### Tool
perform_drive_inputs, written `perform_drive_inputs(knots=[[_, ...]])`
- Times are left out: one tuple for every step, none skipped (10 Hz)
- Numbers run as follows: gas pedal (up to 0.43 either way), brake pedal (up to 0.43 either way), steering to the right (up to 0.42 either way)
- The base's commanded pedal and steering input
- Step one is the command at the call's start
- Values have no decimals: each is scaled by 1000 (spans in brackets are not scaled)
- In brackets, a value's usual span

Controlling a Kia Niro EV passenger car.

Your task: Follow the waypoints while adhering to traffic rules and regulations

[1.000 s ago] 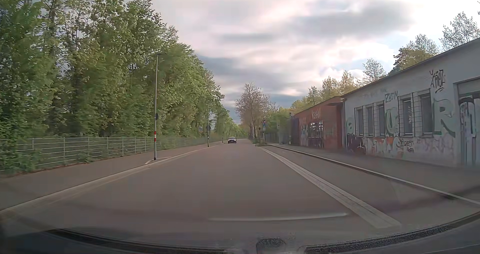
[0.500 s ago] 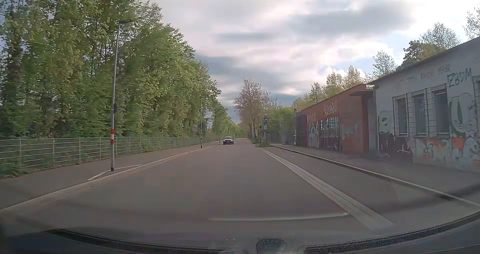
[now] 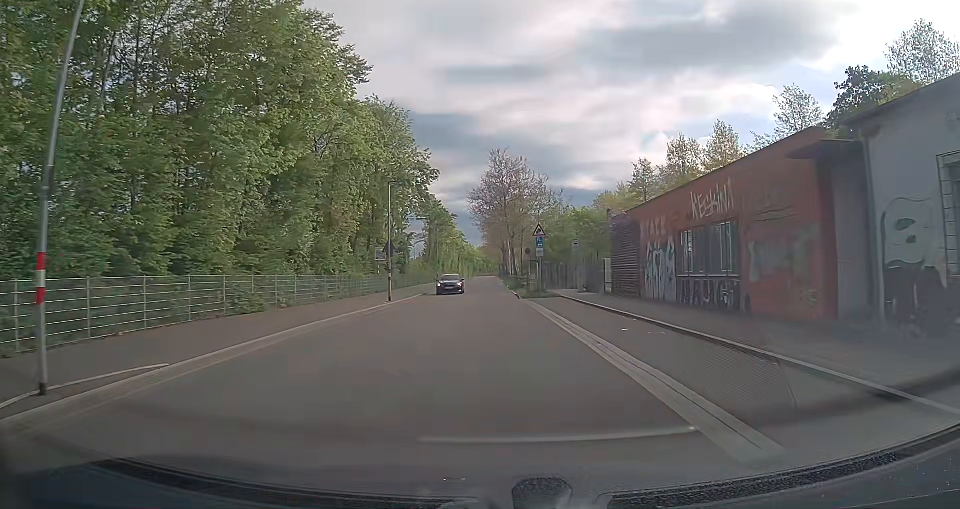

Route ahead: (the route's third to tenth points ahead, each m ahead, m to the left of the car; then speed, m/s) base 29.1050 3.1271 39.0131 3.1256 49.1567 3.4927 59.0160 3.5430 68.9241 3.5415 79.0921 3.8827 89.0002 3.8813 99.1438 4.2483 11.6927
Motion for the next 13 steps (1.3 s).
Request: perform_drive_inputs(knots=[[98,0,-5],[98,0,-5],[98,0,-5],[98,0,-5],[98,0,-5],[98,0,-5],[98,0,-5],[98,0,-5],[98,0,-4],[98,0,0],[98,0,1],[98,0,0],[98,0,0]])
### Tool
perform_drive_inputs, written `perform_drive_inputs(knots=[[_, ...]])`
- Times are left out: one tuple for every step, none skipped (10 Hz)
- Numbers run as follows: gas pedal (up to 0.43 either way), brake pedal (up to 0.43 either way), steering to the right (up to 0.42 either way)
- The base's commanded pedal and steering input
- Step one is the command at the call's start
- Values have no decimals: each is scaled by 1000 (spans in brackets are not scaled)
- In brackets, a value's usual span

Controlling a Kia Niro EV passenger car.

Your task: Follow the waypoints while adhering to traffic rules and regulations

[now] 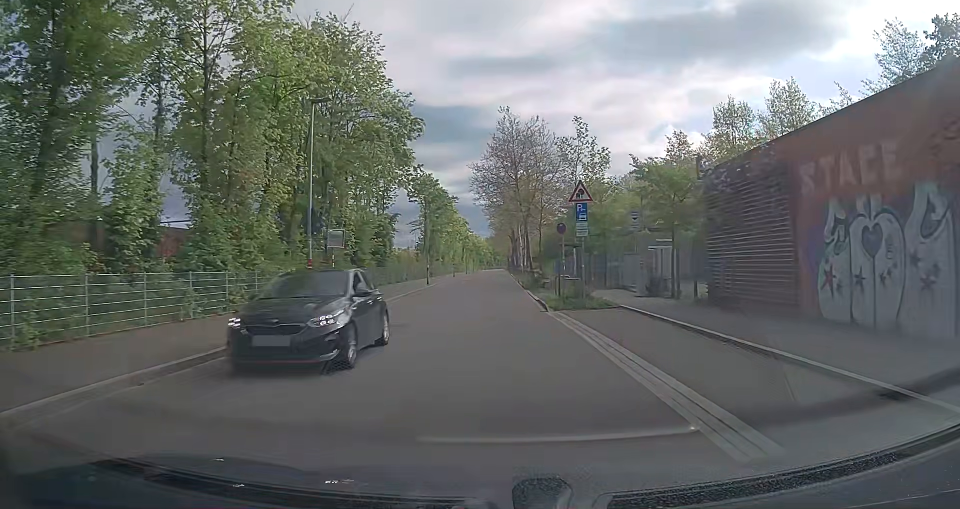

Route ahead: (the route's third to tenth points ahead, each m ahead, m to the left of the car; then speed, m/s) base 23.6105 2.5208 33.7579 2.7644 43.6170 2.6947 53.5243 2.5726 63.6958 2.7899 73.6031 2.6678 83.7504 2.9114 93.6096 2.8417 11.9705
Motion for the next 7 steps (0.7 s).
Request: perform_drive_inputs(knots=[[98,0,0],[98,0,0],[98,0,0],[98,0,0],[98,0,0],[98,0,0],[98,0,0]])
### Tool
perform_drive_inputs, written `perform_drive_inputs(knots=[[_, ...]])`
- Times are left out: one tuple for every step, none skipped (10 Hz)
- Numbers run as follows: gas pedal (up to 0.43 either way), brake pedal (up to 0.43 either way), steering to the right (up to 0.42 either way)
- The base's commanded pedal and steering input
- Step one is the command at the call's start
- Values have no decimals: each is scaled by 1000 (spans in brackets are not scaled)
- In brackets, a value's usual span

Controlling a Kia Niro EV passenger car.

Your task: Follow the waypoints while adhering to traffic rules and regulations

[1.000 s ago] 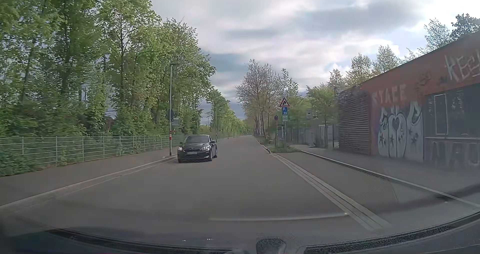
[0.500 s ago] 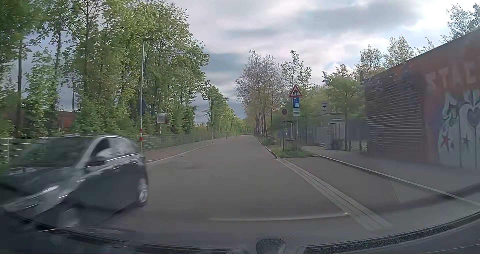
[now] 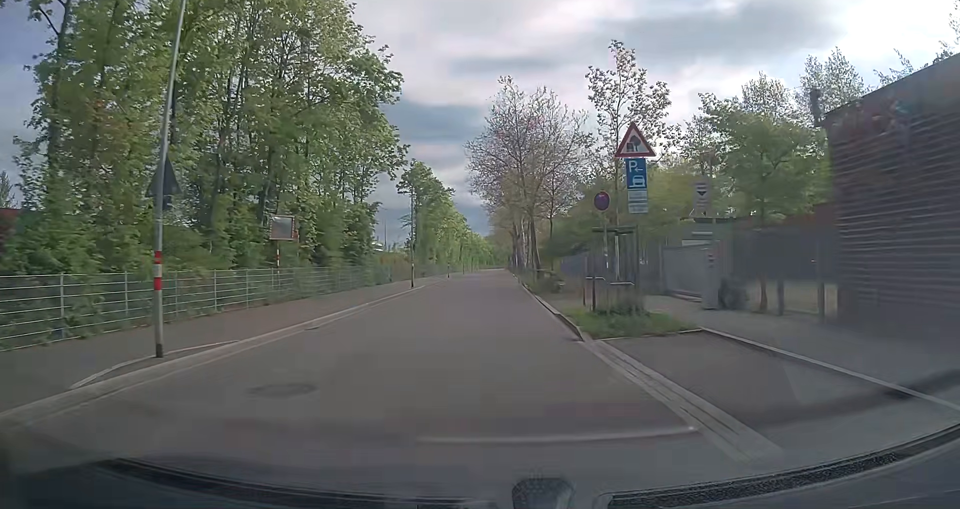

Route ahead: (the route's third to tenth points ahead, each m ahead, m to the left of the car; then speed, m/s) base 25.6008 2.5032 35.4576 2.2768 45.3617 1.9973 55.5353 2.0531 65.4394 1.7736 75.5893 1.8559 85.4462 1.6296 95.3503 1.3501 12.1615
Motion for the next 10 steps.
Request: perform_drive_inputs(knots=[[98,0,0],[98,0,0],[98,0,0],[98,0,0],[98,0,0],[98,0,0],[98,0,1],[98,0,1],[98,0,2],[98,0,3]])
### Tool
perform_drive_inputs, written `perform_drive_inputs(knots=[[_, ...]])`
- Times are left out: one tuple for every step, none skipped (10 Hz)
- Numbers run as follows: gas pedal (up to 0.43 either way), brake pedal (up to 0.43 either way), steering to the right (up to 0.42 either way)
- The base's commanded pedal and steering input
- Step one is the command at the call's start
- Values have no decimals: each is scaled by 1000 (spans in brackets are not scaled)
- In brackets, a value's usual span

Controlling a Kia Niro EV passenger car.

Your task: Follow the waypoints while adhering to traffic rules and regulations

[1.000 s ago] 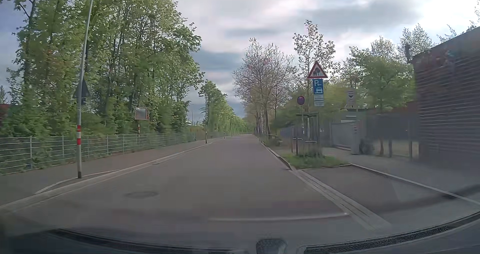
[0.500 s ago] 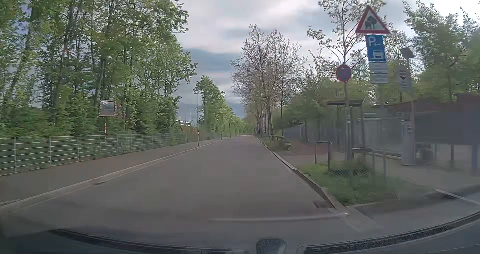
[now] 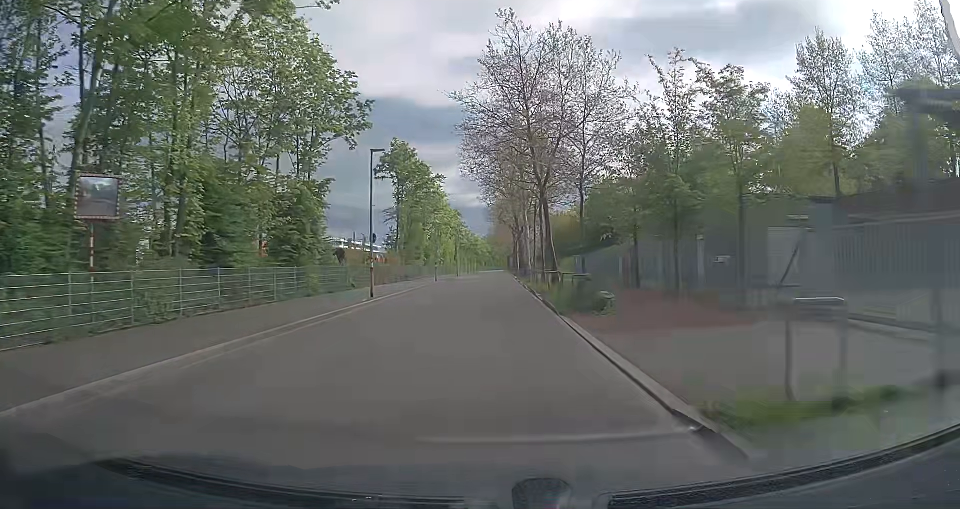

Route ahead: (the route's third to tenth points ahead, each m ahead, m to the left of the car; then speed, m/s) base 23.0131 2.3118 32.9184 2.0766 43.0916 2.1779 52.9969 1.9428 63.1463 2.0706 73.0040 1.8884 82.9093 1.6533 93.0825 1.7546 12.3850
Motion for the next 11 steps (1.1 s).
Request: perform_drive_inputs(knots=[[98,0,4],[98,0,4],[98,0,3],[98,0,3],[98,0,2],[98,0,1],[98,0,1],[98,0,1],[98,0,1],[98,0,0],[98,0,0]])
